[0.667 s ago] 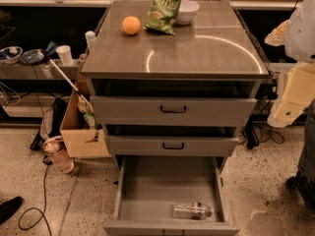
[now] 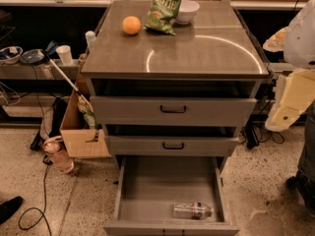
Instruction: Pick water bottle from bottom drawer and place on counter
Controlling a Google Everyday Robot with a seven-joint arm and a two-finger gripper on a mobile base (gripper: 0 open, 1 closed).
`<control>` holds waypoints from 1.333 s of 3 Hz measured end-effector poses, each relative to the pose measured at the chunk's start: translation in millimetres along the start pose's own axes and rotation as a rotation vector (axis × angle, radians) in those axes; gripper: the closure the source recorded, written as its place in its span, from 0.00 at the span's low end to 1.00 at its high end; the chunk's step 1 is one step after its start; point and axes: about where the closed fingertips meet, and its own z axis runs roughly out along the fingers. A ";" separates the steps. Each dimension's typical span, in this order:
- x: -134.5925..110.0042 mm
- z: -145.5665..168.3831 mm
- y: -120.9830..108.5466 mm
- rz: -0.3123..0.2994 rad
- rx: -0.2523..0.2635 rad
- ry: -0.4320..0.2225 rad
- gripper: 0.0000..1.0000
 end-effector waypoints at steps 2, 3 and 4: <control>21.3 48.3 7.3 0.015 -0.102 -0.100 0.00; 32.7 77.8 17.3 0.020 -0.127 -0.116 0.00; 38.7 104.6 28.9 0.018 -0.156 -0.102 0.00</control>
Offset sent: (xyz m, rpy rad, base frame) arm -0.0020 -0.0190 -0.0936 0.1856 0.1255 0.0442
